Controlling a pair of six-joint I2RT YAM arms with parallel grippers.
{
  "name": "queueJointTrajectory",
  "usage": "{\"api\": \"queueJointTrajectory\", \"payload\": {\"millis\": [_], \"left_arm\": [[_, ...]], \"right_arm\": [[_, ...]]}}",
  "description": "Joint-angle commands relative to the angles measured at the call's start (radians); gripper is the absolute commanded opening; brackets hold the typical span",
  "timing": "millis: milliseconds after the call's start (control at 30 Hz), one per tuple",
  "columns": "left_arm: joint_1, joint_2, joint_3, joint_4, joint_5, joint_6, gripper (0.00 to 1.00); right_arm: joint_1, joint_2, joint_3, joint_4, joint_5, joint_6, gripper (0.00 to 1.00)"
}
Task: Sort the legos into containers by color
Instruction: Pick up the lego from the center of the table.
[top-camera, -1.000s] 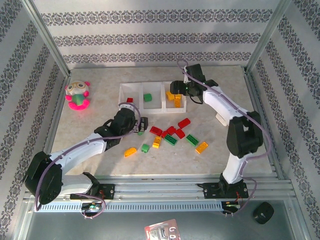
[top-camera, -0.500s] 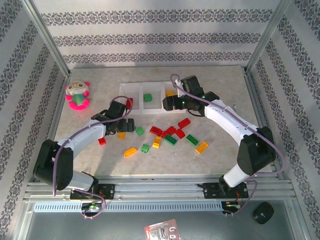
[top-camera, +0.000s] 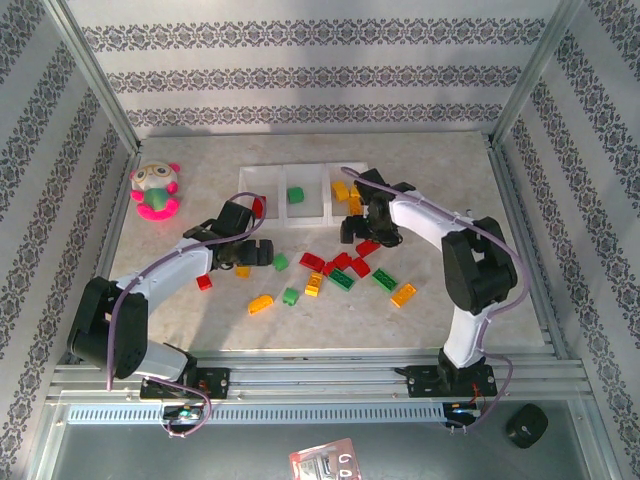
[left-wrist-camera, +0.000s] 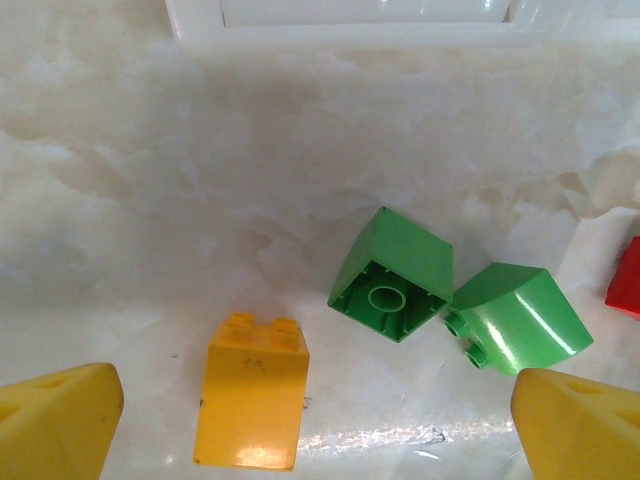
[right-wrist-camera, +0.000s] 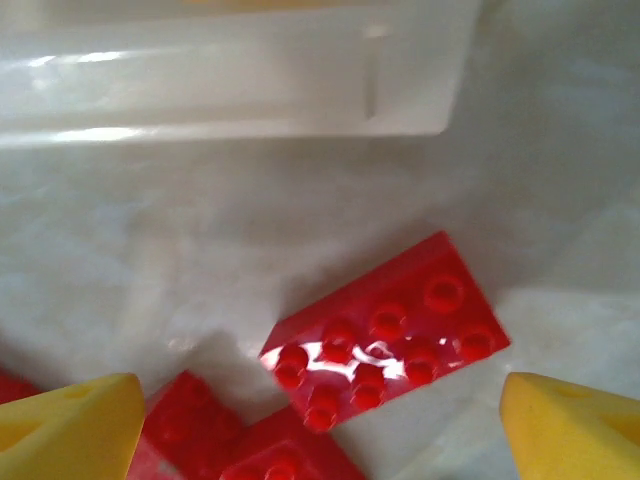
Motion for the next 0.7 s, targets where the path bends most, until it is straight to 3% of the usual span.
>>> {"api": "queueJointTrajectory", "payload": {"millis": [0,233,500,667], "left_arm": [[0.006,-0.035,-0.023,0.005,0.009,-0.002,0.99],[0.006,-0.064,-0.044,0.013,0.007,-0.014,0.99],[0.006,-0.087,-0.079,0.031,0.004,-0.014,0.99],[0.006,-0.088,-0.081,0.031,0.002,-0.006,0.99]], "right_arm": [[-0.013,0.048,0.046,-0.031,0.019,0.051,0.89],[-0.019,0.118,0.069,-0.043,0.036,0.071,0.80],[-0.036,0.051,-0.009,-0.030,0.062,0.091,0.43],[-0.036,0.000,-0.039,-0.016,0.064,0.085,0.33]]}}
